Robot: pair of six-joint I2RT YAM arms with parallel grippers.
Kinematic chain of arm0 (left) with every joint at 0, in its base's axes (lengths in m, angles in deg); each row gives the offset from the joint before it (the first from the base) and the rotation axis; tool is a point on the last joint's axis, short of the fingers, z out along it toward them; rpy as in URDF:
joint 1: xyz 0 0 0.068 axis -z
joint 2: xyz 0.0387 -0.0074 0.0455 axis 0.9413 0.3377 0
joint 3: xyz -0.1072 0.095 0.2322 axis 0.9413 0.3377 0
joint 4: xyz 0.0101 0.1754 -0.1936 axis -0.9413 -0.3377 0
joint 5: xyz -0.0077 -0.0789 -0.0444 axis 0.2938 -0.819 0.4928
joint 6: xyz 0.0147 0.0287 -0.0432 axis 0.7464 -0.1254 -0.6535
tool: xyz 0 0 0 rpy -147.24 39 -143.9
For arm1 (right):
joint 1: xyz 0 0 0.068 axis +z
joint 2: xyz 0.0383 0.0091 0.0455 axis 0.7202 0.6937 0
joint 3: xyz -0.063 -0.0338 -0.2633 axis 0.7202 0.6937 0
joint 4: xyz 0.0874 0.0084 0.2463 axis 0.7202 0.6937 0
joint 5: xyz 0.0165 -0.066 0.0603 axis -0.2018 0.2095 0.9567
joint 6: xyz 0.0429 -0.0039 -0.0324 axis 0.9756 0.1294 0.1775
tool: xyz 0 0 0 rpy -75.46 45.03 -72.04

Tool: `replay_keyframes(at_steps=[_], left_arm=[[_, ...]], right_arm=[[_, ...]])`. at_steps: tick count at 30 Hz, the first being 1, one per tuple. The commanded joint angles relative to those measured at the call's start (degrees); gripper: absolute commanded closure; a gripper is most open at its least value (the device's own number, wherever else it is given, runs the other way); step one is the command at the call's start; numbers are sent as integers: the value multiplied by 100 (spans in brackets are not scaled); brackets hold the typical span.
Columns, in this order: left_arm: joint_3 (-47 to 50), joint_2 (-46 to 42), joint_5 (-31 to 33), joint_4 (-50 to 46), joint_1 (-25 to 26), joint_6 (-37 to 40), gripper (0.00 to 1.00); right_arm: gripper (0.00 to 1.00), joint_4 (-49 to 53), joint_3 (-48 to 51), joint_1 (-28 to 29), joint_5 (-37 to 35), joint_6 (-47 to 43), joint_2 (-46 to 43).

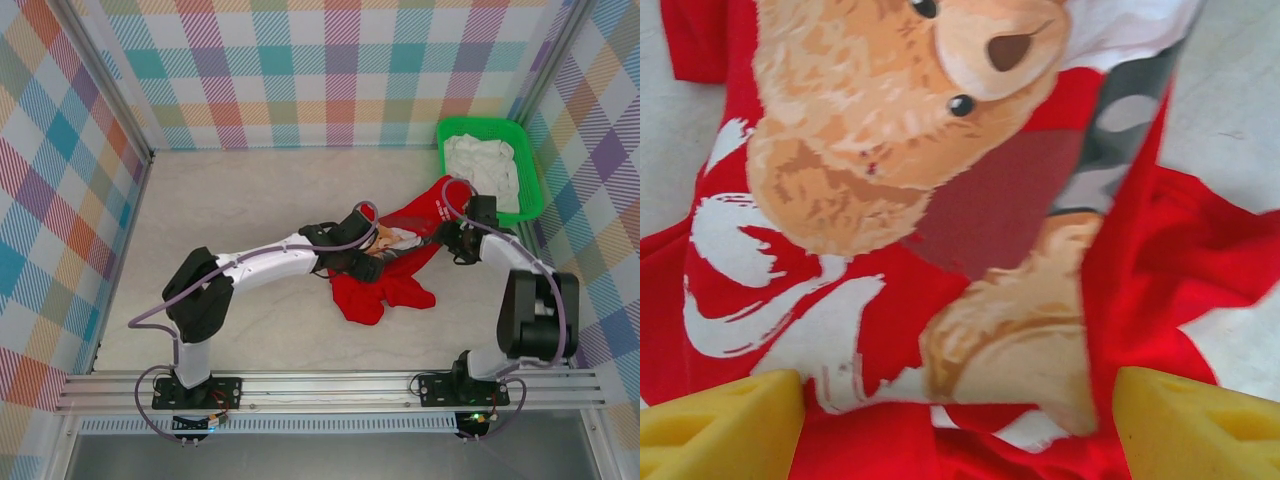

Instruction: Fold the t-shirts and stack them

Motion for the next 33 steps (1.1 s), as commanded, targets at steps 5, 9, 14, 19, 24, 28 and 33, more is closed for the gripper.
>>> replay_keyframes(at_steps=[5, 9, 14, 19, 24, 28, 33], left_arm=[[323, 280, 856, 184, -28, -201, 32], [429, 496, 976, 213, -44, -228, 44], [364, 805, 777, 242, -46, -265, 85], [389, 822, 562, 365, -40, -305, 100], [429, 745, 142, 601, -43, -275, 100], [633, 604, -461, 1153, 22, -227, 100], [1245, 4, -471, 2064, 217, -149, 89]], right_arm=[[71, -876, -646, -30, 1392, 5, 638], [90, -1074, -600, 4, 1989, 125, 381], [100, -997, -681, 268, 2400, 133, -108], [100, -754, -846, 751, 2297, 149, -545], [100, -638, -1104, 1460, 2180, 256, -637], [100, -534, -1485, 2110, 2088, 346, -423], [100, -318, -2075, 2730, 1935, 390, 180]])
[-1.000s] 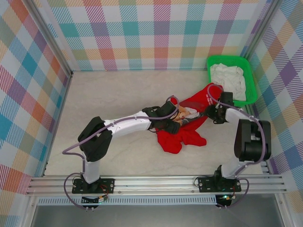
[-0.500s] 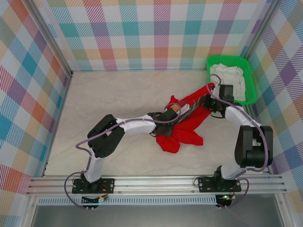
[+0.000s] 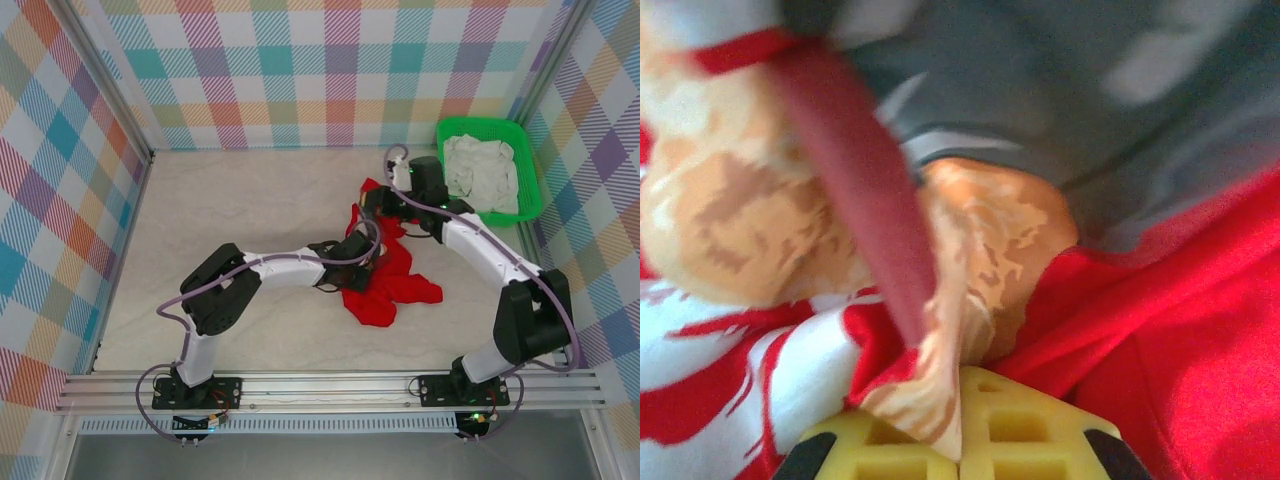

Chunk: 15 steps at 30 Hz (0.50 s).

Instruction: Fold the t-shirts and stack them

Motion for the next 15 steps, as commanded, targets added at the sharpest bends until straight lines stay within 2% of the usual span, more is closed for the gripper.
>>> replay_keyframes(at_steps=[1, 4, 7, 15], left_arm=[[466, -709, -120, 688, 153, 74, 80], [938, -1376, 402, 757, 157, 69, 57], [1303, -2072, 855, 552, 155, 131, 40], [1917, -3721, 1793, -440, 150, 156, 23]], right_arm=[[100, 264, -427, 347, -97, 64, 435], [100, 414, -703, 631, -198, 15, 769], [100, 539, -907, 819, -279, 7, 1062], [100, 640, -1141, 1233, -233, 173, 1598]])
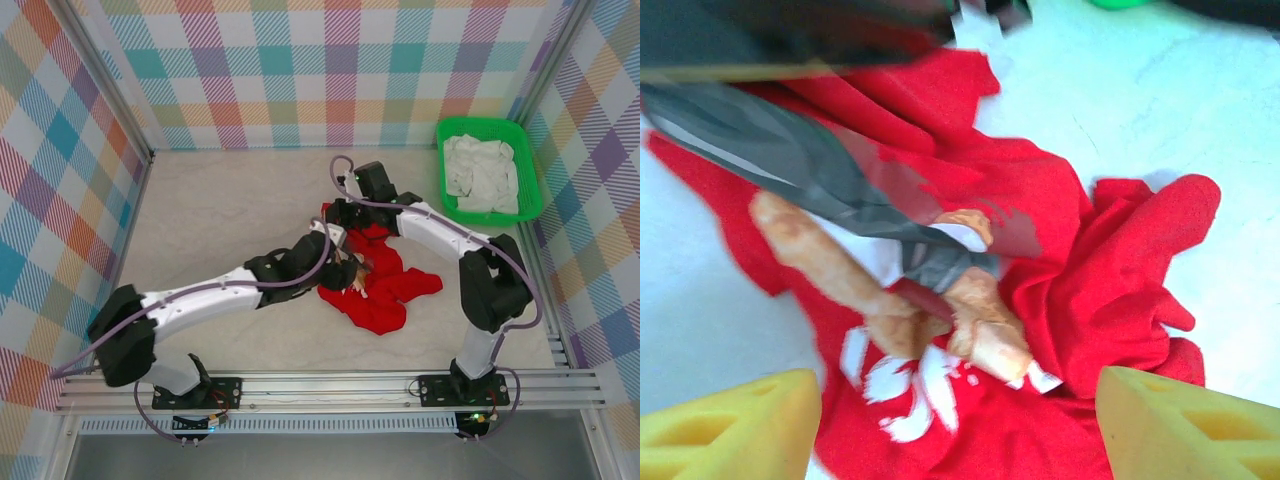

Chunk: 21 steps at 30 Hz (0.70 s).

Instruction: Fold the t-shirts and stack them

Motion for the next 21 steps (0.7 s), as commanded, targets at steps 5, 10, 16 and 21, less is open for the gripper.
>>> replay_keyframes(at_steps=[5, 10, 16, 21], left_arm=[[221, -1245, 1498, -1339, 8, -82, 10], [-153, -1385, 1925, -2139, -141, -295, 5], [-546, -1015, 1773, -2594, -457, -582, 4], [-916, -503, 1333, -2710, -877, -602, 3]], right_arm=[[100, 91, 22, 495, 42, 273, 367], [100, -24, 373, 840, 9, 377, 402], [85, 340, 577, 912, -212, 346, -106], [51, 1191, 602, 904, -980, 63, -1007]])
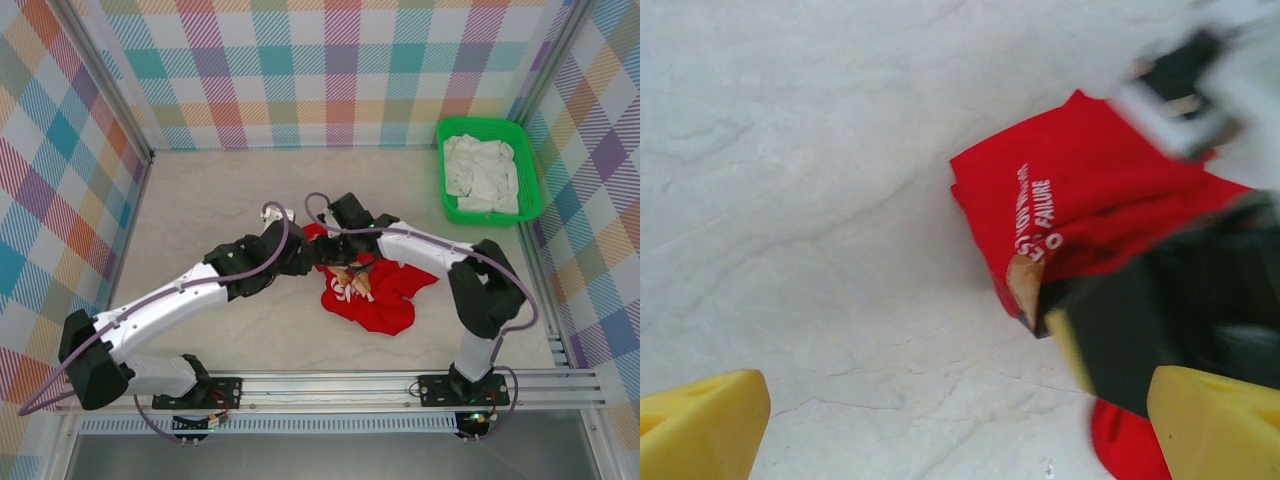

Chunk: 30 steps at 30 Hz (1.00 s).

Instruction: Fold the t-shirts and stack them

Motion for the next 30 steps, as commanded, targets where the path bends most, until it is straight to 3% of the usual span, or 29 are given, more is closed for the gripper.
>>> replay_keyframes(at_steps=[1, 5, 9, 13, 16, 21, 25, 27, 28, 30], left_arm=[[-376, 340, -344, -264, -268, -90, 3], [-786, 963, -764, -45, -456, 190, 3], [-1468, 1868, -1131, 246, -477, 981, 4], [-2098, 2755, -1689, 572, -480, 1921, 6], [-2626, 3432, -1747, 521, -488, 2349, 6], [-3226, 4355, -1795, 254, -615, 2528, 11], [-3277, 4715, -1777, 228, -767, 2378, 23], [-3209, 4793, -1840, 262, -855, 2267, 35], [-3151, 4788, -1864, 300, -890, 2215, 47], [-3053, 4739, -1870, 356, -939, 2115, 79]], right_arm=[[48, 750, 7, -39, -695, -204, -889], [41, 1326, 322, -120, -1410, -239, -1645], [38, 1699, 894, -486, -1801, -164, -2413], [38, 1709, 1600, -1172, -1500, -7, -3091], [37, 1615, 2056, -1587, -1160, 170, -3479], [32, 1612, 2427, -1746, -987, 273, -3610], [30, 1503, 2705, -1755, -936, 361, -3467], [30, 1399, 2872, -1761, -948, 413, -3370], [30, 1343, 2949, -1761, -970, 438, -3316], [30, 1190, 3089, -1776, -997, 480, -3212]])
